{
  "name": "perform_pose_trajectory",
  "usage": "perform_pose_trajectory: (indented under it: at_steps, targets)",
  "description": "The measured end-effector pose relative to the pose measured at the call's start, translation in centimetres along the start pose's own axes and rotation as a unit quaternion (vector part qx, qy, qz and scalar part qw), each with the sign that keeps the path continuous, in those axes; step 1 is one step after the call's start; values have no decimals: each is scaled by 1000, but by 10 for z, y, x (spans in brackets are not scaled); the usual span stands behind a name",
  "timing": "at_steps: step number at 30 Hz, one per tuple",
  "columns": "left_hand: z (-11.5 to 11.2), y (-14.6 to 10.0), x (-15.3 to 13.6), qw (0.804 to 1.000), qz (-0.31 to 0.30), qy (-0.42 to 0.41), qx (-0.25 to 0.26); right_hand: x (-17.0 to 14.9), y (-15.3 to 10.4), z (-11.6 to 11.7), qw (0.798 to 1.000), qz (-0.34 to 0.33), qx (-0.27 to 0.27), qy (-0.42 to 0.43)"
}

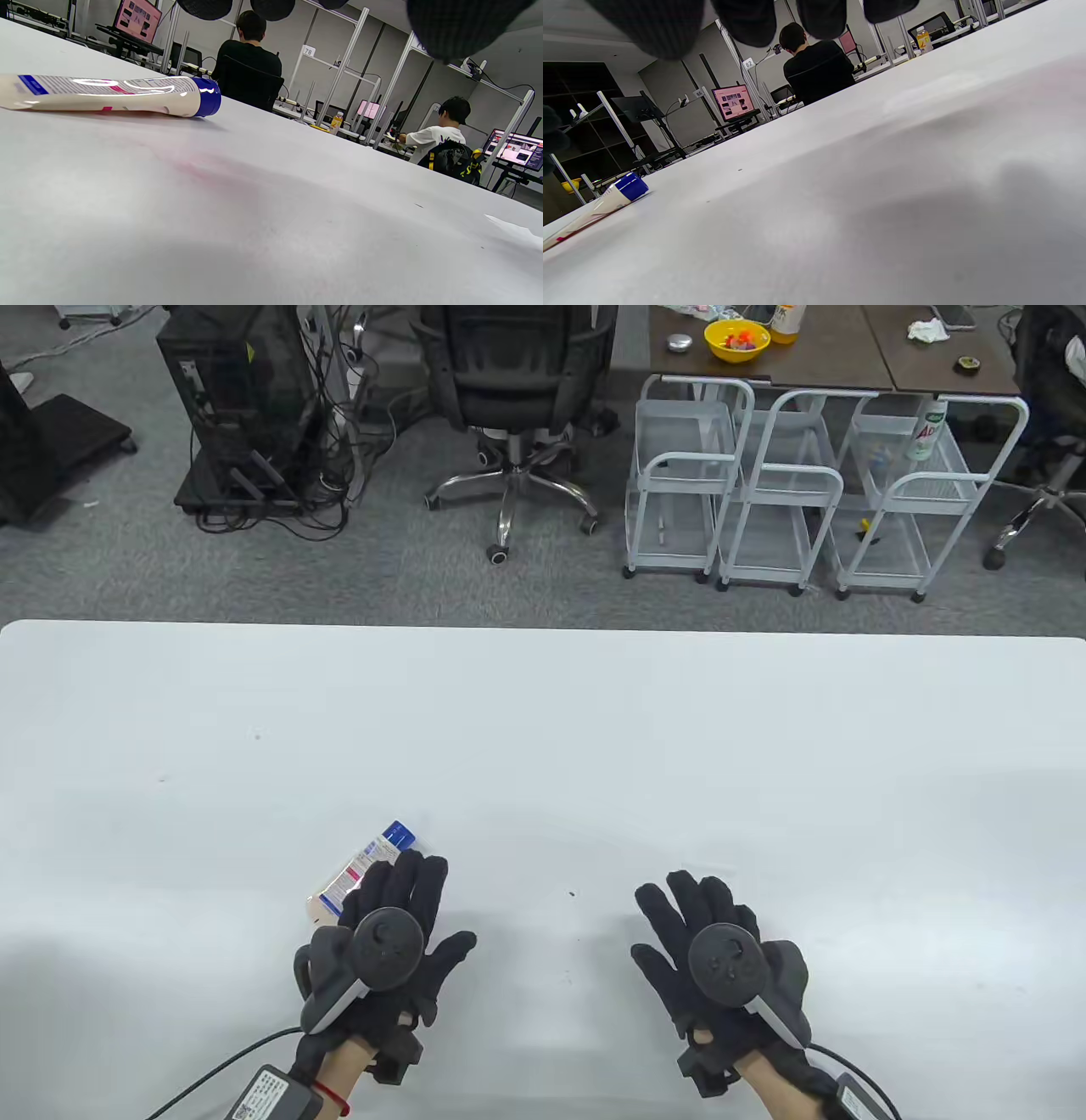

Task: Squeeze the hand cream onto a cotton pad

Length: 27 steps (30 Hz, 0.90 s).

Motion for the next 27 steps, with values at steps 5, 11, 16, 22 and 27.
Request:
perform_pose_trajectory:
  at_steps: [5,11,16,22,27]
  targets:
    - [-4,0,2,1000,-2,11,-10,-1,1,3,1000,6,9,10]
    - [6,6,-12,1000,27,12,8,1,0,0,1000,2,-2,14]
    - [16,20,-38,996,81,15,20,0,2,0,1000,2,-2,18]
    - [14,28,-58,994,112,0,6,-2,5,0,1000,6,-1,21]
    - [12,40,-62,990,133,21,-43,-6,8,-3,1000,16,-9,25]
Point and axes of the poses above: the tracker on the back of each hand, its own x axis roughly to the thumb side, its own y axis roughly from the wrist to the fingertips, z = x × y, the point moved 3 cm from there along y, roughly from the wrist to the fingertips, and after that the axes turned 3 degrees about z, right-handed, at the moved point
